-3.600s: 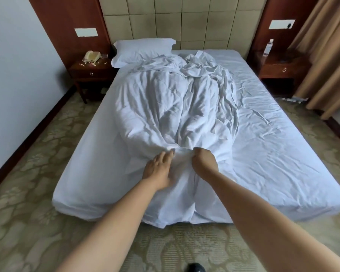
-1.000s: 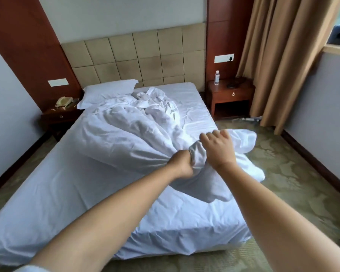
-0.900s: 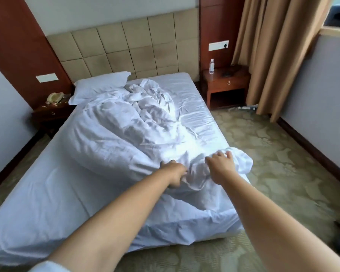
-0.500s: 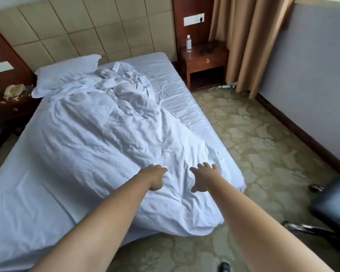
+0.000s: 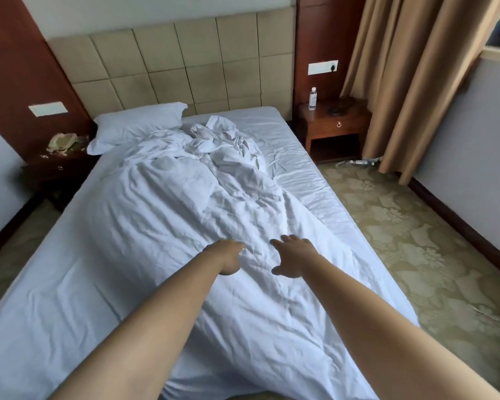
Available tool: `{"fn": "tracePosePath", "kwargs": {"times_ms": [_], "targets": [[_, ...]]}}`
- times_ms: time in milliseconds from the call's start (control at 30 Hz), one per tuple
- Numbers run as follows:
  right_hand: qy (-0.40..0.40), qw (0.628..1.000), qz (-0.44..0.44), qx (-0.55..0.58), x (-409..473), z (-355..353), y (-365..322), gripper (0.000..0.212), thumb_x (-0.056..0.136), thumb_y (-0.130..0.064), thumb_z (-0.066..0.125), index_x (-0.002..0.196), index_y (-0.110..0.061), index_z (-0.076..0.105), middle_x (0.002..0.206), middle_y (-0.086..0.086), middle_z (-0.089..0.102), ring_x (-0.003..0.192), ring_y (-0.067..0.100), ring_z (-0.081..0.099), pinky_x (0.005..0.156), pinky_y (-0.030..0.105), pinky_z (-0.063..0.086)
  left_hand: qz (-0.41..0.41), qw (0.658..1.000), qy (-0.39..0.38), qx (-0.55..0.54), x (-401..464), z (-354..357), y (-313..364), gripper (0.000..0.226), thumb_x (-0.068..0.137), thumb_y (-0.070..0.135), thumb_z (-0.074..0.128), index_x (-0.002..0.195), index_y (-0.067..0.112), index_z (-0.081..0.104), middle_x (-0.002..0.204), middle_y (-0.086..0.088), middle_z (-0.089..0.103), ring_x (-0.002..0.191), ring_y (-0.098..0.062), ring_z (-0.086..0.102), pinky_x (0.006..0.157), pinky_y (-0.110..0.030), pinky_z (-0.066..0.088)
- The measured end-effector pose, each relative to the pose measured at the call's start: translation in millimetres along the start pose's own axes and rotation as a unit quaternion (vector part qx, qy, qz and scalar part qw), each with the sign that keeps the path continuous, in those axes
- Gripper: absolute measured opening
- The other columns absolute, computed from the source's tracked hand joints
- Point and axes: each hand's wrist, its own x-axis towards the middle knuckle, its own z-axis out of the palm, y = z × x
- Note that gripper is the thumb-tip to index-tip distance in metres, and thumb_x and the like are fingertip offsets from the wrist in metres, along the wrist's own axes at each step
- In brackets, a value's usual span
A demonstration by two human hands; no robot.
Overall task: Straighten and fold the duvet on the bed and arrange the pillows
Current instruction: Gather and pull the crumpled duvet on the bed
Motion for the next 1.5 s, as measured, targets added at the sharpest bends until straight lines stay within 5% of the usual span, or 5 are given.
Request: {"fn": "tracePosePath", "kwargs": {"times_ms": [567,967,1133,1267,1500], "targets": [[-0.163,0.97,-0.176,-0.032,103.5,112.9,-188.8,0.081,0.083,-0.054,0.061,0.147,-0.019,0.027,0.15,0.008,0.03,0.136,0.026,0.031,0.107,0.04,0.032,-0.138,0.976,-0.05,-0.163,28.5,116.7,-185.7,0.057,0.089,0.007,0.038,0.145,0.015,0.032,0.15,-0.007,0.032,0.135,-0.026,0.038,0.109,-0.037,0.036],[-0.178,0.967,-0.079,-0.166,126.4,211.4,-225.2,0.114,0.084,-0.038,0.069,0.148,-0.022,-0.024,0.153,0.026,-0.02,0.142,0.048,-0.004,0.109,0.06,0.022,-0.225,0.923,-0.063,-0.307,24.7,230.7,-201.3,0.072,0.095,0.003,0.036,0.153,0.025,-0.001,0.16,0.0,0.008,0.142,-0.024,0.026,0.108,-0.04,0.037],[-0.09,0.981,-0.068,-0.156,128.7,224.7,-207.6,0.067,0.062,-0.014,0.079,0.127,-0.02,0.06,0.089,0.028,0.065,0.069,0.035,0.066,0.054,0.033,0.054,-0.223,0.91,-0.077,-0.34,24.8,239.4,-179.2,0.075,0.094,0.003,0.037,0.153,0.024,-0.003,0.159,-0.003,0.014,0.138,-0.026,0.032,0.105,-0.039,0.039],[-0.07,0.994,-0.082,-0.018,129.4,176.9,-191.9,0.03,0.092,0.001,0.042,0.121,-0.004,0.047,0.109,0.015,0.065,0.101,0.033,0.064,0.079,0.037,0.05,-0.209,0.921,-0.079,-0.32,34.3,222.8,-155.1,0.08,0.091,0.005,0.045,0.153,0.021,-0.003,0.153,-0.008,0.026,0.131,-0.029,0.041,0.103,-0.041,0.042],[-0.046,0.979,-0.043,0.194,133.0,45.0,-159.8,0.023,0.086,-0.011,0.05,0.107,-0.008,0.058,0.11,0.012,0.062,0.105,0.032,0.059,0.074,0.029,0.04,-0.222,0.926,0.004,-0.307,60.3,126.6,-109.1,0.078,0.092,0.012,0.044,0.152,0.008,-0.006,0.153,-0.014,0.027,0.134,-0.03,0.038,0.107,-0.037,0.035]]}}
